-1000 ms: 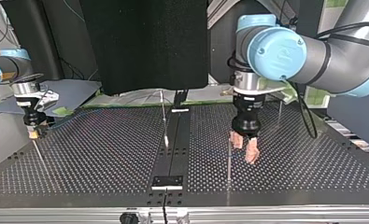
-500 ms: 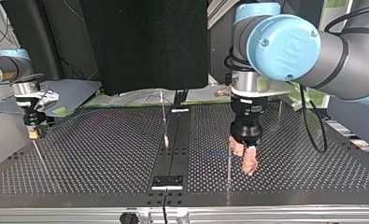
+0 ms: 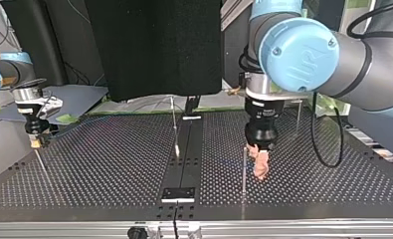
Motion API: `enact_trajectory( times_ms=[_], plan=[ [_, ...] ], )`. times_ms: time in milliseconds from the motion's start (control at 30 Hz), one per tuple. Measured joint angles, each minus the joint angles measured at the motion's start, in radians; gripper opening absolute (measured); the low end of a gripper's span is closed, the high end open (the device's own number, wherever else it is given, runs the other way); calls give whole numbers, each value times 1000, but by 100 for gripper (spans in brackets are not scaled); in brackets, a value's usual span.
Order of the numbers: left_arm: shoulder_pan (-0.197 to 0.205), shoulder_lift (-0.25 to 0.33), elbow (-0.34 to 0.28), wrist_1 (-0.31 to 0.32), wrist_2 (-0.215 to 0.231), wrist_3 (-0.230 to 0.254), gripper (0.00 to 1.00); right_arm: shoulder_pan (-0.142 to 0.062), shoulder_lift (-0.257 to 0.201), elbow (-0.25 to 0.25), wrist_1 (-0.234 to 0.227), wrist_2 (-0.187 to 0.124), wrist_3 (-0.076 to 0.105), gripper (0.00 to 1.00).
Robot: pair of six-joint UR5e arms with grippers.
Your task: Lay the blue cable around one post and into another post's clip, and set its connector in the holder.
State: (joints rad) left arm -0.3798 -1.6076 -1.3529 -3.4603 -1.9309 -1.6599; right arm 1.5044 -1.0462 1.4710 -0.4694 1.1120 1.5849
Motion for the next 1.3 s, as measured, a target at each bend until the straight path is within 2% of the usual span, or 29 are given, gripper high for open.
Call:
enact_trajectory(
  times_ms=[433, 833, 1167, 1300],
  plan=[
    [-8, -14, -2, -123, 9, 107, 100, 0, 0, 0, 0, 0, 0, 100],
    [-13, -14, -3, -240, 11, 111, 100, 0, 0, 0, 0, 0, 0, 100],
    [-18, -14, -3, -255, 8, 106, 100, 0, 0, 0, 0, 0, 0, 100],
    [-20, -14, -3, -255, -7, 95, 100, 0, 0, 0, 0, 0, 0, 100]
  ],
)
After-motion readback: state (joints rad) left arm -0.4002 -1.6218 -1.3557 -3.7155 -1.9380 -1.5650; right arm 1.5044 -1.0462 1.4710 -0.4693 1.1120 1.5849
